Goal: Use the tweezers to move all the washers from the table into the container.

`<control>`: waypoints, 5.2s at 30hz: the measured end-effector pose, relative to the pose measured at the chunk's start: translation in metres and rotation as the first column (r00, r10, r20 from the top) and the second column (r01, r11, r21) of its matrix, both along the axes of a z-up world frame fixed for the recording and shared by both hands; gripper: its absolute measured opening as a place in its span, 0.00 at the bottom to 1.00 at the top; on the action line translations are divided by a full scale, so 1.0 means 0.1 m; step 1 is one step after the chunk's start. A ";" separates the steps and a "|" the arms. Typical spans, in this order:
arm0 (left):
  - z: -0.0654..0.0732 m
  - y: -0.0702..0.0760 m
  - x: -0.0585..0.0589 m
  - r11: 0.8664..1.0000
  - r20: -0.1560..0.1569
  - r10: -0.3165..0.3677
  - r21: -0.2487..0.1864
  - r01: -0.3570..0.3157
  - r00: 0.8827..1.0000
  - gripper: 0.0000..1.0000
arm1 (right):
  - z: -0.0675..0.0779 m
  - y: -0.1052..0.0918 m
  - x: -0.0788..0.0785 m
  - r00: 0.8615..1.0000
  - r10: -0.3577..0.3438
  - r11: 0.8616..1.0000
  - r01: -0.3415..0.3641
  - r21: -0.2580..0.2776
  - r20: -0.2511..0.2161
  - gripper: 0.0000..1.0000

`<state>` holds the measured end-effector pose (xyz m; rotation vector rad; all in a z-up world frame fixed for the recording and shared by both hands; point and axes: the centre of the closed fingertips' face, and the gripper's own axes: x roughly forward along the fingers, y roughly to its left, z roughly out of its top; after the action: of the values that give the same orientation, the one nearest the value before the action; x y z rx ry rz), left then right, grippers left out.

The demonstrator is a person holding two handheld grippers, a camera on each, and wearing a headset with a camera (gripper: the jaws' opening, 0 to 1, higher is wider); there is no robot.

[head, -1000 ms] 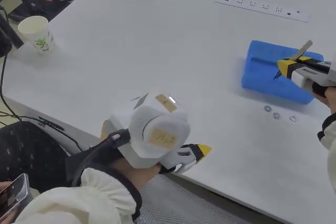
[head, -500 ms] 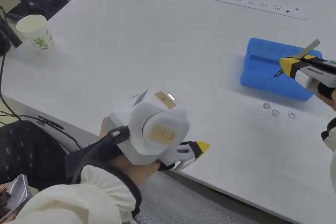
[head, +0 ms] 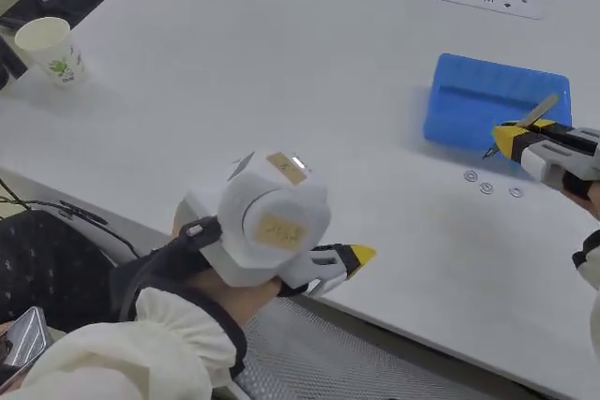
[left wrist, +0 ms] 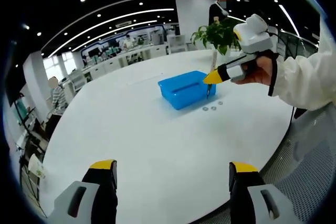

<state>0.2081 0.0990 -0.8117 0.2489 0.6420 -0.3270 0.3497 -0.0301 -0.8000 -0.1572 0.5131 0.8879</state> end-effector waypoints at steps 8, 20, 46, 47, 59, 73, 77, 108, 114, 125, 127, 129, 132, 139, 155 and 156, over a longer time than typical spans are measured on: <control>-0.02 0.01 -0.01 1.000 -0.010 0.000 0.008 0.000 1.000 0.89 | -0.13 0.01 0.03 1.000 -0.015 1.000 0.015 -0.008 -0.023 0.04; -0.03 0.00 -0.01 1.000 -0.016 -0.004 0.012 0.004 1.000 0.89 | -0.23 -0.01 0.06 0.999 -0.037 0.999 0.037 -0.011 -0.038 0.04; -0.06 0.01 -0.02 1.000 -0.030 -0.005 0.026 0.006 1.000 0.88 | -0.32 -0.03 0.05 1.000 -0.031 0.999 0.030 -0.038 -0.008 0.03; -0.06 0.01 -0.02 1.000 -0.030 -0.005 0.028 0.006 1.000 0.88 | -0.32 -0.03 0.05 1.000 -0.028 0.999 0.028 -0.038 -0.008 0.03; -0.05 0.02 -0.02 1.000 -0.025 -0.002 0.030 0.002 1.000 0.88 | -0.33 -0.05 0.06 0.997 -0.068 0.997 0.067 -0.030 -0.027 0.01; -0.03 0.04 -0.01 1.000 -0.013 0.008 0.027 -0.007 1.000 0.88 | -0.33 0.03 0.05 1.000 -0.028 0.993 0.027 -0.112 -0.001 0.01; -0.04 0.04 -0.02 1.000 -0.016 0.006 0.031 -0.006 1.000 0.88 | -0.32 0.00 0.08 0.999 -0.037 0.994 0.034 -0.104 -0.028 0.01; -0.02 0.04 -0.01 1.000 -0.015 0.007 0.019 -0.007 1.000 0.86 | 0.45 0.09 0.18 0.994 0.056 0.997 -0.052 -0.049 0.090 0.02; -0.03 0.04 -0.02 1.000 -0.017 0.005 0.021 -0.005 1.000 0.86 | 0.50 0.11 0.28 0.990 0.069 0.996 -0.062 -0.063 0.120 0.02; -0.05 0.02 -0.03 1.000 -0.026 -0.003 0.024 0.004 1.000 0.86 | 0.36 0.12 0.48 0.991 0.056 0.996 -0.047 -0.073 0.121 0.02; -0.06 0.02 -0.03 1.000 -0.031 -0.006 0.029 0.006 1.000 0.86 | 0.29 0.11 0.51 0.992 0.049 0.996 -0.039 -0.081 0.116 0.02; -0.06 0.01 -0.04 0.999 -0.036 -0.009 0.030 0.010 0.999 0.86 | 0.24 0.10 0.55 0.993 0.043 0.995 -0.033 -0.089 0.114 0.02; -0.07 0.01 -0.04 0.999 -0.036 -0.009 0.032 0.010 0.999 0.86 | 0.14 0.10 0.64 0.994 0.032 0.997 -0.025 -0.076 0.103 0.02; -0.09 0.02 -0.04 0.999 -0.045 -0.003 0.032 0.004 0.999 0.86 | -0.06 0.08 0.68 0.998 0.022 0.996 -0.015 -0.093 0.065 0.02; -0.11 0.01 -0.05 0.999 -0.059 -0.007 0.040 0.009 0.998 0.85 | -0.33 0.07 0.79 0.998 0.012 0.992 -0.005 -0.130 0.055 0.03; -0.11 0.01 -0.05 0.999 -0.059 -0.007 0.039 0.009 0.998 0.85 | -0.34 0.06 0.80 0.998 0.007 0.991 0.001 -0.134 0.061 0.03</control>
<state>0.2029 0.1000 -0.8226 0.2798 0.7062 -0.3307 0.4295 -0.0241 -0.8336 -0.3066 0.5150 0.8495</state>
